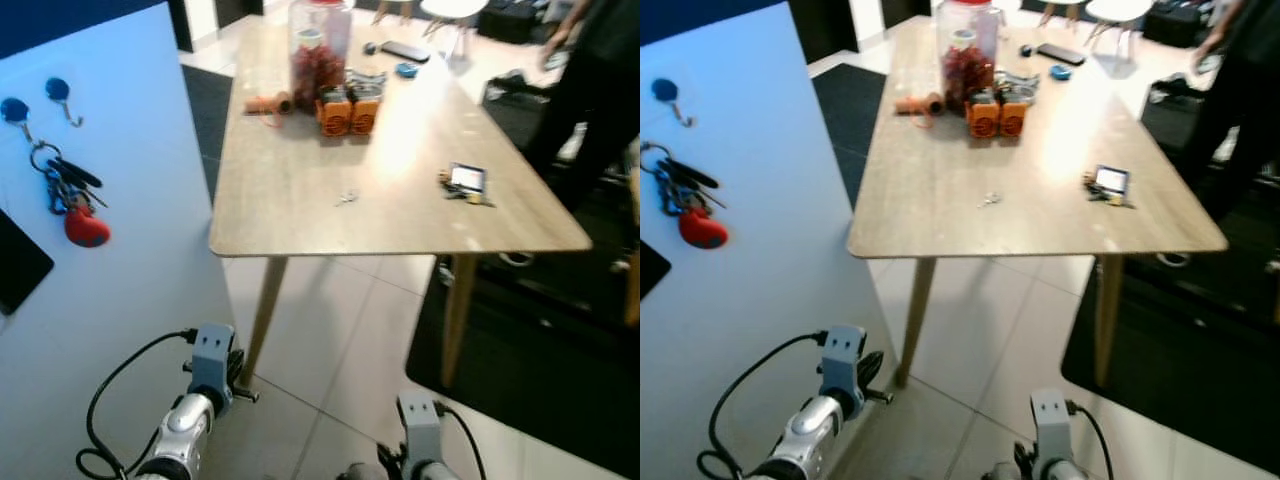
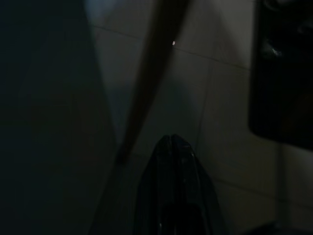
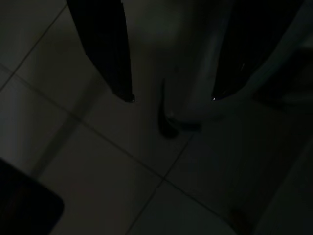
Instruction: Hang keys on a hook
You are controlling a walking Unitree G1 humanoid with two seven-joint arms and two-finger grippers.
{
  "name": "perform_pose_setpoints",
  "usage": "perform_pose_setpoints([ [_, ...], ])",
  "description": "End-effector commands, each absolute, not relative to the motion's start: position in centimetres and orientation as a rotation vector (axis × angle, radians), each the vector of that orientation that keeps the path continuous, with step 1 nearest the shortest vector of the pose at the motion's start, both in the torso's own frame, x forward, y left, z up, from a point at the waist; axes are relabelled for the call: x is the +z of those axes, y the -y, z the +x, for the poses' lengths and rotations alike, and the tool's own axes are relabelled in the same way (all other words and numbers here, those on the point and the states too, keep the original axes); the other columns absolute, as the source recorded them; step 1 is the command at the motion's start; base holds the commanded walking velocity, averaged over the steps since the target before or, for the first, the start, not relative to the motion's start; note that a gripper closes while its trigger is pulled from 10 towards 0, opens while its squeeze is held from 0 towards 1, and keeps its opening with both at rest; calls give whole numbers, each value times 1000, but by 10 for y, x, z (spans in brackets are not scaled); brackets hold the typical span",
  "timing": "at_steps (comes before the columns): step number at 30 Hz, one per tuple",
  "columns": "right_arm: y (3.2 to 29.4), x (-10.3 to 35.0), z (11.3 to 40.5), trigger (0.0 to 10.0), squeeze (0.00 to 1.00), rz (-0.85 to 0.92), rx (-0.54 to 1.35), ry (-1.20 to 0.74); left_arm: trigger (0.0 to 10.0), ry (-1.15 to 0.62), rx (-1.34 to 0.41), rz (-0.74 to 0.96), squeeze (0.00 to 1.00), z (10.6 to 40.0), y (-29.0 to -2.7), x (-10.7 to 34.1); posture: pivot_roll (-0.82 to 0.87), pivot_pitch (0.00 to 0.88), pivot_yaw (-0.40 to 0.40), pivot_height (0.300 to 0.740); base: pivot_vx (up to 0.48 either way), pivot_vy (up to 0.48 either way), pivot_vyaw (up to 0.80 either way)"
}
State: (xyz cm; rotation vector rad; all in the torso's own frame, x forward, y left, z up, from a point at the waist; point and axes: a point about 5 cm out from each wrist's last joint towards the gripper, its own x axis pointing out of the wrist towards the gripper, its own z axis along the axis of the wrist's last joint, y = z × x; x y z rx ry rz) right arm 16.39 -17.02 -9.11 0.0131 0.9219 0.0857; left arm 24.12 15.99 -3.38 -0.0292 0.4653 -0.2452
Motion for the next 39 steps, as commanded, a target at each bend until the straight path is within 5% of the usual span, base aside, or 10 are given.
perform_pose_setpoints([
  [1, 169, -91, 165, 10000, 0, 22, 86, -921, 10000, -482, -250, -34, 0, 238, -158, -37, 55, 61, -36, 740, 330, 0, 0],
  [26, 165, -93, 160, 10000, 0, 8, 114, -942, 10000, -440, -264, -45, 0, 234, -160, -36, 56, 64, -34, 740, 49, 0, 0],
  [39, 164, -96, 155, 10000, 0, 5, 101, -966, 10000, -436, -274, -50, 0, 235, -158, -35, 56, 64, -31, 740, 0, -408, 0],
])
